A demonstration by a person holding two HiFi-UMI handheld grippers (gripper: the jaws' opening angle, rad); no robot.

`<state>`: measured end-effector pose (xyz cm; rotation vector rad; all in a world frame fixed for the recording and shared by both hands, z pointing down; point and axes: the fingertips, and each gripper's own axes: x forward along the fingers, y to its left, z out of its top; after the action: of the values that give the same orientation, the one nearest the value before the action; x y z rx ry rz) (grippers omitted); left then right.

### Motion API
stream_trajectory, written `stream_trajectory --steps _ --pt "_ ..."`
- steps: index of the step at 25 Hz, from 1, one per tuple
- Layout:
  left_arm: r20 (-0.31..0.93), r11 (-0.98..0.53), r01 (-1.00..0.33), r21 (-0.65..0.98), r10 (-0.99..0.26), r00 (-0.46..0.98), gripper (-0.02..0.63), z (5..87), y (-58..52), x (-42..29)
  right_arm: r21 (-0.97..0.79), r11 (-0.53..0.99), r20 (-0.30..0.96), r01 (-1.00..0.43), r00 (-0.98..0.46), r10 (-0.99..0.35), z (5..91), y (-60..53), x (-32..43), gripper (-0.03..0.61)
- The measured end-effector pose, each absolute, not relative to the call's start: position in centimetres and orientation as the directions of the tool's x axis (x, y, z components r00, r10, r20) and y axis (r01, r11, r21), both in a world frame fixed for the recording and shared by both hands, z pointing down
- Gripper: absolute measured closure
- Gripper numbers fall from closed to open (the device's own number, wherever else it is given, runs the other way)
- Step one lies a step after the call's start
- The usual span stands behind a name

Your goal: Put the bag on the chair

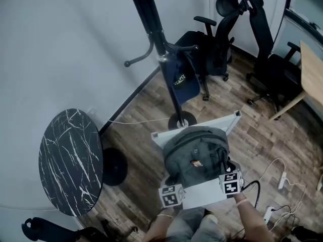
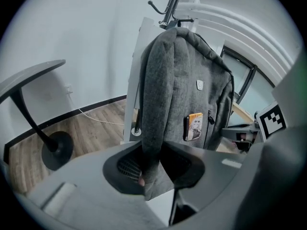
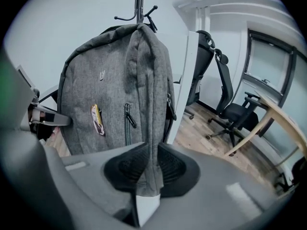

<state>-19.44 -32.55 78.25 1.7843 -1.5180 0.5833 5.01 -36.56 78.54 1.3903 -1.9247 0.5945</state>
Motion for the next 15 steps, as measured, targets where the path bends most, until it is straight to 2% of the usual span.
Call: stream_trajectory --steps 8,10,15 --pt "0.739 -0.024 -0.965 0.260 -0.638 0.215 0.489 78.2 -32.1 -19.5 -0.064 0.280 0.746 -0.958 -0.233 -0.624 78.9 -36.9 5.4 0.472" --pt "0.743 -0.019 -0.967 0.255 -0.636 0.208 0.486 78.0 -31.8 -19.7 -0.076 0.282 0.746 -0.956 -0.242 -0.620 78.9 -36.8 5.4 0.445" --pt "0.745 -0.017 -0.967 0.255 -0.633 0.208 0.477 77.5 -30.7 -19.7 -0.081 0.284 0.740 -0.955 -0.249 -0.624 78.5 -36.1 5.6 0.433"
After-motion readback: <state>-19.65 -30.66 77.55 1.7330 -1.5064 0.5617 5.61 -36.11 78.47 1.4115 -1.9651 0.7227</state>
